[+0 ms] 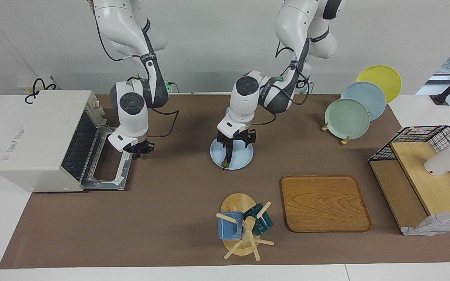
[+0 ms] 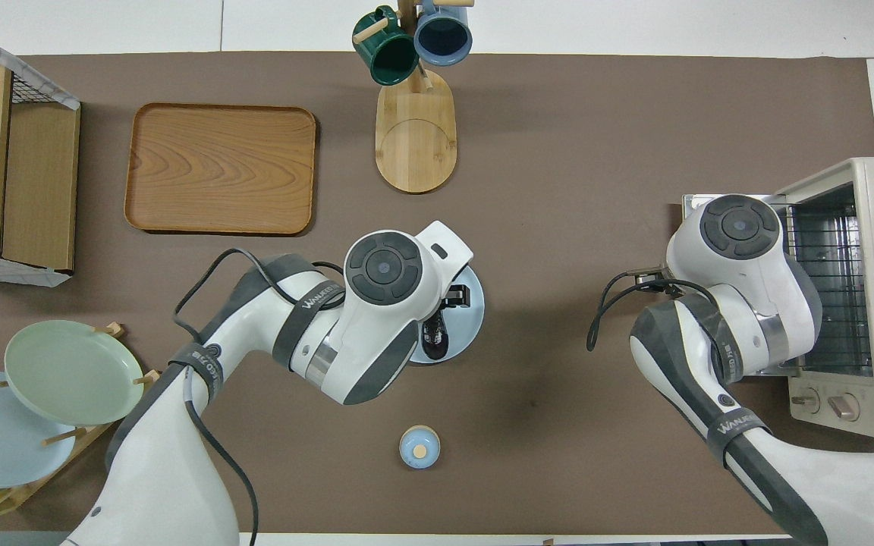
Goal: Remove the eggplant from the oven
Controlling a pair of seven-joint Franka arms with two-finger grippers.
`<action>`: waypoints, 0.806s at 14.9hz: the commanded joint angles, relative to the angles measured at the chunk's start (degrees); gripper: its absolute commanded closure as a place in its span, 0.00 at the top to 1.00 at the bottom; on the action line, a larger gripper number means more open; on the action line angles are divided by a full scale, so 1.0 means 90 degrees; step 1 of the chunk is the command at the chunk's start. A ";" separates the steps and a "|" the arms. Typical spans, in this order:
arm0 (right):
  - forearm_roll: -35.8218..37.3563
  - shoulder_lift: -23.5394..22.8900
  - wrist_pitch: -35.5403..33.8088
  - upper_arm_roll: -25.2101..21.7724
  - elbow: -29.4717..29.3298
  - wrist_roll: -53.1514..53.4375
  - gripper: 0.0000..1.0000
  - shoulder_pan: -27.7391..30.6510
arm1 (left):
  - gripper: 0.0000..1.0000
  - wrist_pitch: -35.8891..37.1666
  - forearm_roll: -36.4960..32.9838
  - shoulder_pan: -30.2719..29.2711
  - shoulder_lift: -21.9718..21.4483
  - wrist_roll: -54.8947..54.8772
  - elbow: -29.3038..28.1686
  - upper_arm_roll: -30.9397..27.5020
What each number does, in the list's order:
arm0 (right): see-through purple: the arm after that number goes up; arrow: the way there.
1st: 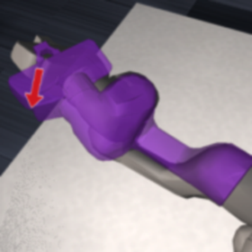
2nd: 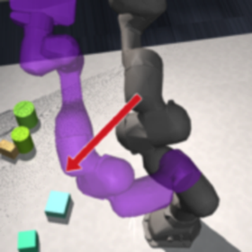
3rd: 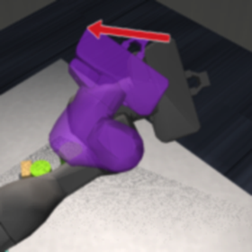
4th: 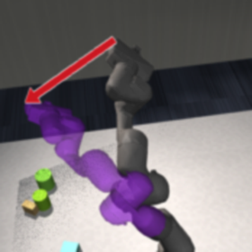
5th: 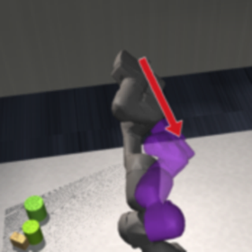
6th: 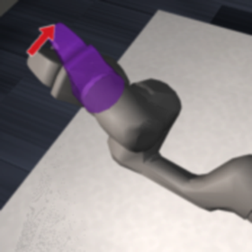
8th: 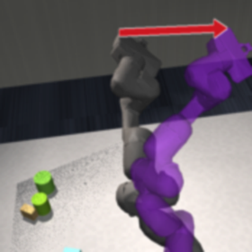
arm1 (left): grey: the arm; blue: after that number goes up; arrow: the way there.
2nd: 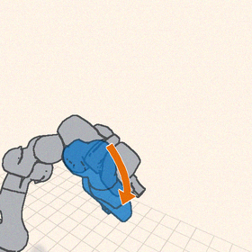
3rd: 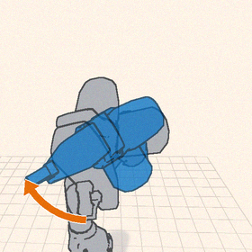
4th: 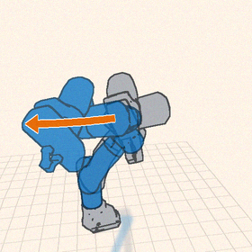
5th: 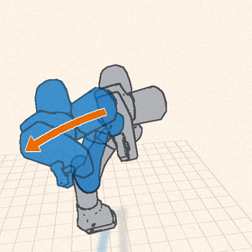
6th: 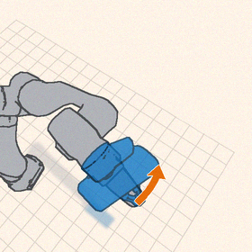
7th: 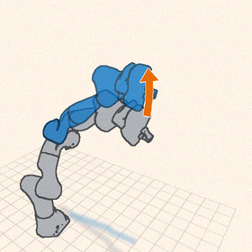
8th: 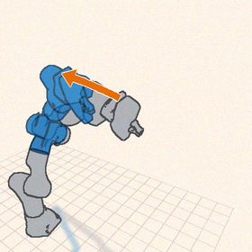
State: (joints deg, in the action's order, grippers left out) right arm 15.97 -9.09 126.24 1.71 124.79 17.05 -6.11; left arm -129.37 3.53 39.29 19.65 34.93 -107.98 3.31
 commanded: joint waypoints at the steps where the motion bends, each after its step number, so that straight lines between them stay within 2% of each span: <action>1: 0.0159 0.0160 0.0231 0.0093 0.0246 -0.0097 0.00 0.0307 | 1.00 -0.0312 0.0066 0.0068 -0.0093 -0.0023 -0.0355 -0.0114; 5: 0.0159 0.0189 0.0270 0.0093 0.0382 -0.0214 0.00 0.0347 | 1.00 -0.0548 0.0066 0.0234 -0.0103 -0.0024 -0.0561 -0.0114; 8: 0.0159 0.0199 0.0630 0.0093 0.0509 -0.0253 0.00 0.0532 | 0.92 -0.0548 0.0066 0.0234 -0.0103 -0.0024 -0.0561 -0.0114; 12: 0.0548 0.0180 0.0369 0.0093 0.0334 -0.0517 0.00 0.0532 | 0.64 -0.0509 0.0066 0.0263 -0.0113 0.0025 -0.0561 -0.0104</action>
State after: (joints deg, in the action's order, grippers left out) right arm 16.55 -8.77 130.18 2.13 127.45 14.33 -3.46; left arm -132.97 3.53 40.50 20.08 34.89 -111.18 3.22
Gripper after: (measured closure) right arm 0.991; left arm 0.256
